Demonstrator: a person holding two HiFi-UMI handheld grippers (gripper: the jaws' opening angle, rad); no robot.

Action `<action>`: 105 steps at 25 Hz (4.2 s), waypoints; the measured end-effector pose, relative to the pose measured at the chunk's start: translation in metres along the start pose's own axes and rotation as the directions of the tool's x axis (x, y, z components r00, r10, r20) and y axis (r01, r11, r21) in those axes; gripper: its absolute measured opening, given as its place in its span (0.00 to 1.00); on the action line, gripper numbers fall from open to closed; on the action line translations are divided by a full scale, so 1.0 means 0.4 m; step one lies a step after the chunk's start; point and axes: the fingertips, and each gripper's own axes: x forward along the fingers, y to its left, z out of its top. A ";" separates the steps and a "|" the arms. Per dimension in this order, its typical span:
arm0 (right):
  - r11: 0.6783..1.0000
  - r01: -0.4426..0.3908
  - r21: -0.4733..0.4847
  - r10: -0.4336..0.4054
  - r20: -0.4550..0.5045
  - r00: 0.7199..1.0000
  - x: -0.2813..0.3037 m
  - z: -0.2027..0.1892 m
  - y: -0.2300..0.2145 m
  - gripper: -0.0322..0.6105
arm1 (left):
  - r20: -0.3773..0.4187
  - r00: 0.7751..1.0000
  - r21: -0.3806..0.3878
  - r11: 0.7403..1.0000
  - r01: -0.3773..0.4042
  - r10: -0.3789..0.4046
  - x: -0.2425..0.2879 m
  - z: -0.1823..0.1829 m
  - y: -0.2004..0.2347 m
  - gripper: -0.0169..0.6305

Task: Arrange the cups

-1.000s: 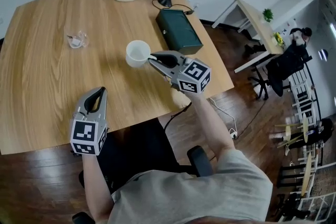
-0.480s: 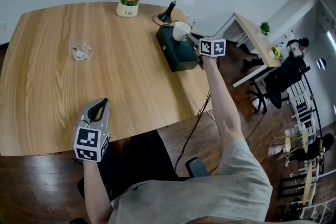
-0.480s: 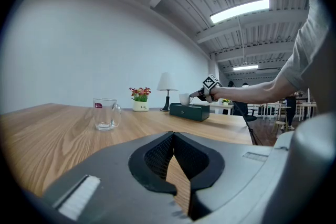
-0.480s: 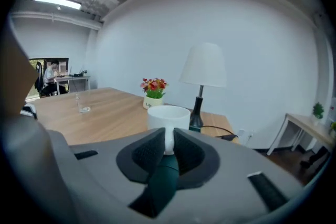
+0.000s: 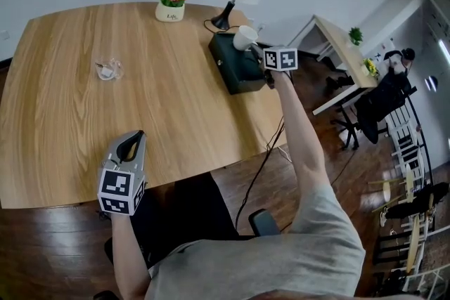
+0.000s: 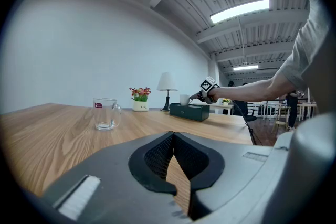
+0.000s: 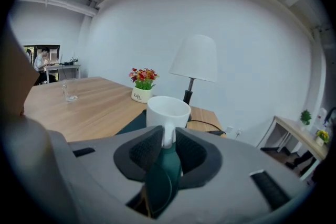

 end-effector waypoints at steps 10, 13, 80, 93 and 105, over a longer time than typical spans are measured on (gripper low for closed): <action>0.946 -0.316 -0.070 0.321 0.312 0.894 -0.240 0.095 0.402 0.33 | 0.003 1.000 0.001 1.000 0.001 -0.001 0.003 0.008 0.000 0.04; 0.846 -0.496 -0.196 0.531 0.233 0.814 -0.242 0.007 0.648 0.29 | 0.003 1.000 0.001 1.000 0.002 -0.002 0.006 0.008 -0.002 0.04; 0.998 0.018 0.060 -0.035 0.290 0.956 -0.285 -0.037 0.058 0.14 | 0.001 1.000 0.002 1.000 0.011 -0.011 -0.003 -0.004 0.007 0.04; 0.996 -0.015 0.083 -0.005 0.236 0.972 -0.217 -0.093 0.036 0.13 | 0.003 1.000 -0.001 1.000 0.010 -0.010 0.001 -0.002 0.006 0.04; 0.993 0.037 0.112 -0.073 0.328 0.942 -0.348 -0.085 0.060 0.16 | -0.001 1.000 0.001 1.000 0.012 -0.012 -0.001 0.000 0.009 0.04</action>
